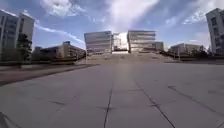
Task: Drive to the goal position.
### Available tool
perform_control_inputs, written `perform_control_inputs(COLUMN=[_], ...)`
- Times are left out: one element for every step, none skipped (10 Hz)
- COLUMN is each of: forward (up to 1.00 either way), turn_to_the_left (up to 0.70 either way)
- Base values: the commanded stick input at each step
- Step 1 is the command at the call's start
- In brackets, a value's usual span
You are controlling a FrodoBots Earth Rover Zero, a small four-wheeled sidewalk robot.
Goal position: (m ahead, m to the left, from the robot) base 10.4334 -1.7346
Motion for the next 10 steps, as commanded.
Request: perform_control_inputs(forward=[0.7, 0.7, 0.7, 0.7, 0.7, 0.7, 0.7, 0.7, 0.7, 0.7], turn_to_the_left=[0.0, 0.0, 0.0, 0.0, 0.0, 0.0, 0.0, 0.0, 0.0, 0.0])
